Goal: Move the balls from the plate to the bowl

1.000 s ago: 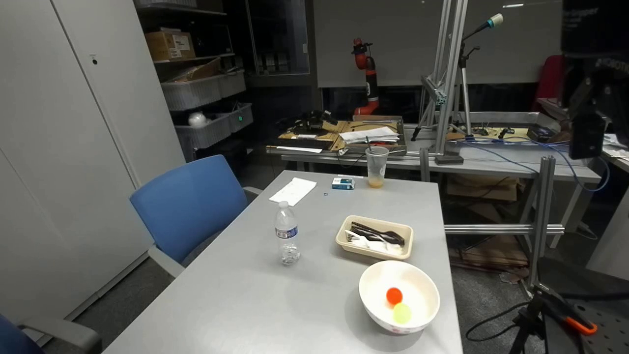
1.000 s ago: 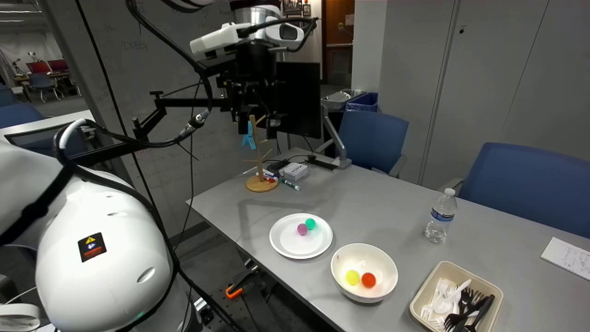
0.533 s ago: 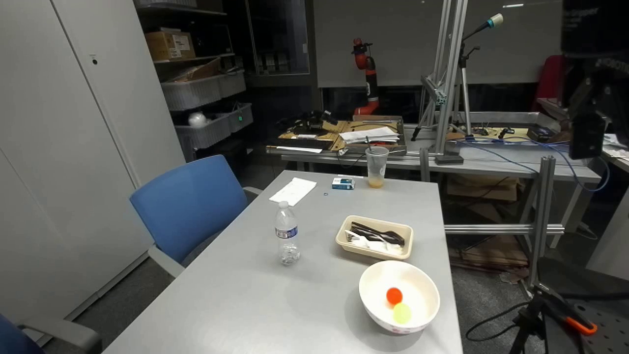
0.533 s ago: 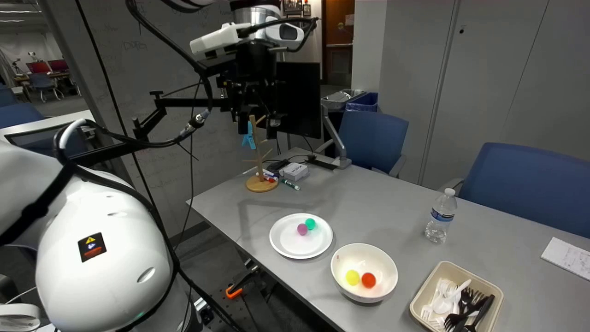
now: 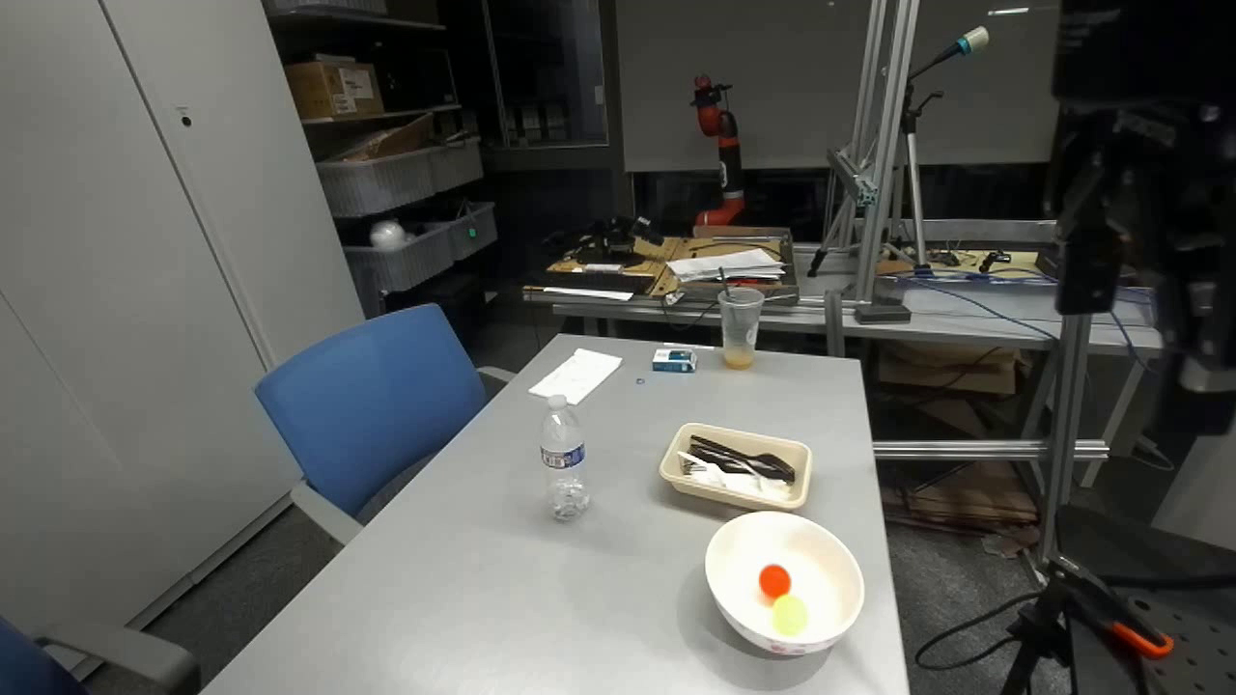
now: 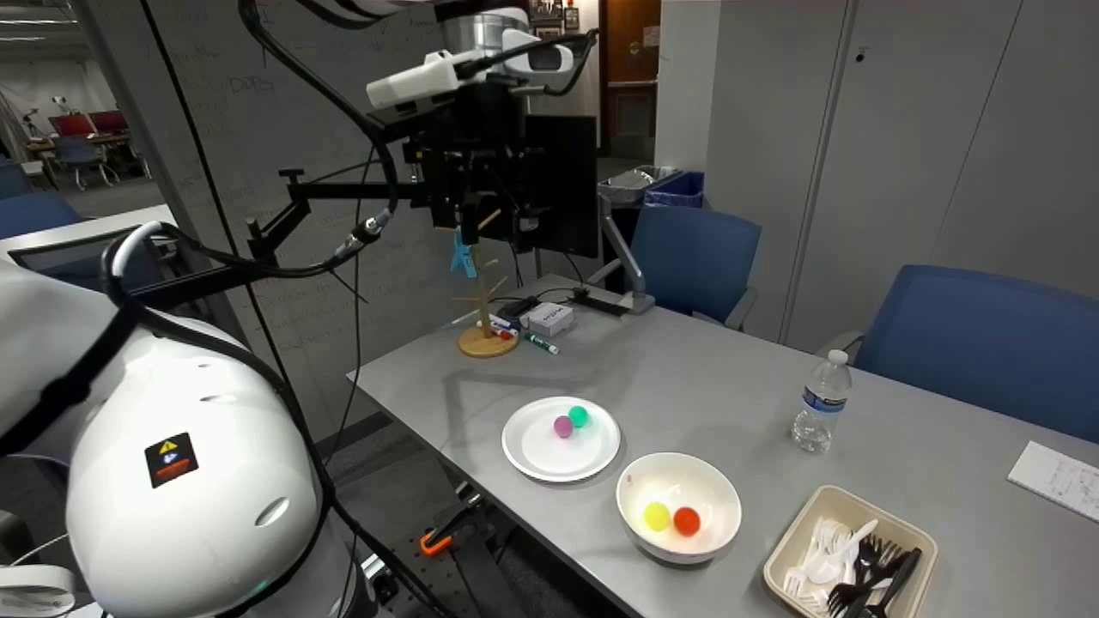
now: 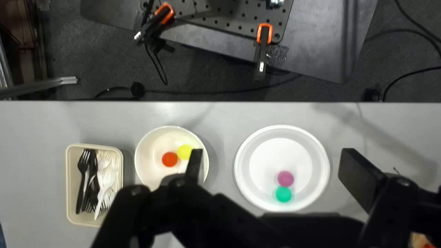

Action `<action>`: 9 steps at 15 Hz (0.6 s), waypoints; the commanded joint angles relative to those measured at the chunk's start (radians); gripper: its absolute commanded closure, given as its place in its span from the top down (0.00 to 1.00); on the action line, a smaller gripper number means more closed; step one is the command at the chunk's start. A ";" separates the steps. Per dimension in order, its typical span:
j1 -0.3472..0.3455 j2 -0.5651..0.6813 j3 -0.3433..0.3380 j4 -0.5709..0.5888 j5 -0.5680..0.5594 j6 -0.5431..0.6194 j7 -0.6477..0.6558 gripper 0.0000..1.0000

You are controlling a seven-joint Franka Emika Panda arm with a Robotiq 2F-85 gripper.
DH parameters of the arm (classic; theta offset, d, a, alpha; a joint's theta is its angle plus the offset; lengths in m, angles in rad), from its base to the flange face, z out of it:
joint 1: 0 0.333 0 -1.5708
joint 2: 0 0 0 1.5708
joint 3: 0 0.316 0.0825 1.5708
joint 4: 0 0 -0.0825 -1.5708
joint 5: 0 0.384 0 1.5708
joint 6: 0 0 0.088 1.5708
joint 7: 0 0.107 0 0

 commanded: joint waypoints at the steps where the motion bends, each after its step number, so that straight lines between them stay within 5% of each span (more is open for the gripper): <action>1: 0.006 0.082 0.011 0.022 0.011 0.161 0.032 1.00; 9: 0.010 0.330 0.005 0.031 0.031 0.498 0.086 1.00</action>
